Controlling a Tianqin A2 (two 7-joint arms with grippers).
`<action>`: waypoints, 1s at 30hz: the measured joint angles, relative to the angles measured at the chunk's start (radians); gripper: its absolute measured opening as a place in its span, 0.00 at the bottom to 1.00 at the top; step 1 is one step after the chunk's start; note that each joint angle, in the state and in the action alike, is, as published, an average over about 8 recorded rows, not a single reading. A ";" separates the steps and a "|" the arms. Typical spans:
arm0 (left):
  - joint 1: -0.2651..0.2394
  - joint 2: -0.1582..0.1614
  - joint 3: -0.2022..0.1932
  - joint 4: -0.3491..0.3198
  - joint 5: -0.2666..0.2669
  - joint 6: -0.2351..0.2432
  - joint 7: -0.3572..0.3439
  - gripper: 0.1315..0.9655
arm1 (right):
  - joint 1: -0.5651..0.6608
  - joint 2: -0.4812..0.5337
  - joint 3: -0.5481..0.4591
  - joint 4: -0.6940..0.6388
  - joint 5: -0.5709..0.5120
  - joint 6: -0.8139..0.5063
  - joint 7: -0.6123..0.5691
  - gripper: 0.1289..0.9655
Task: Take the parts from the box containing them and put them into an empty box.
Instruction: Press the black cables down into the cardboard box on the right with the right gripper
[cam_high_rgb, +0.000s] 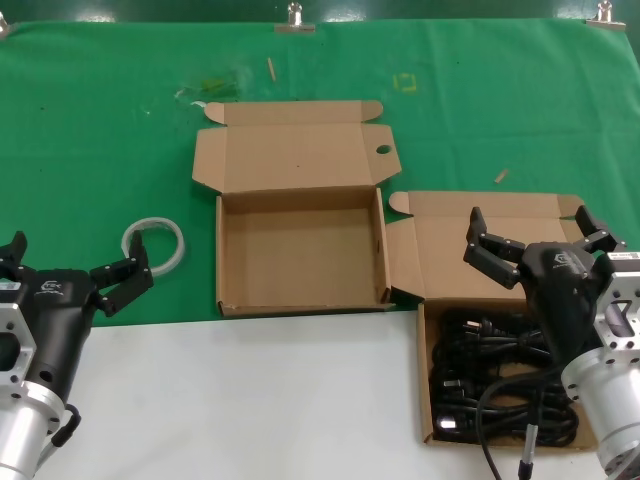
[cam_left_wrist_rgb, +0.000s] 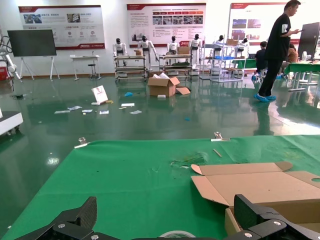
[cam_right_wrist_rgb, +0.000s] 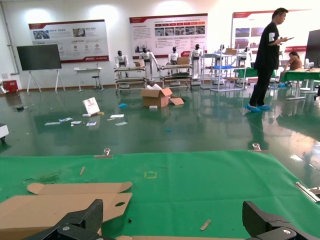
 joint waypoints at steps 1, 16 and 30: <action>0.000 0.000 0.000 0.000 0.000 0.000 0.000 1.00 | 0.000 0.000 0.000 0.000 0.000 0.000 0.000 1.00; 0.000 0.000 0.000 0.000 0.000 0.000 0.000 1.00 | 0.000 0.000 0.000 0.000 0.000 0.000 0.000 1.00; 0.000 0.000 0.000 0.000 0.000 0.000 0.000 1.00 | -0.067 -0.002 -0.034 0.033 0.055 0.095 -0.032 1.00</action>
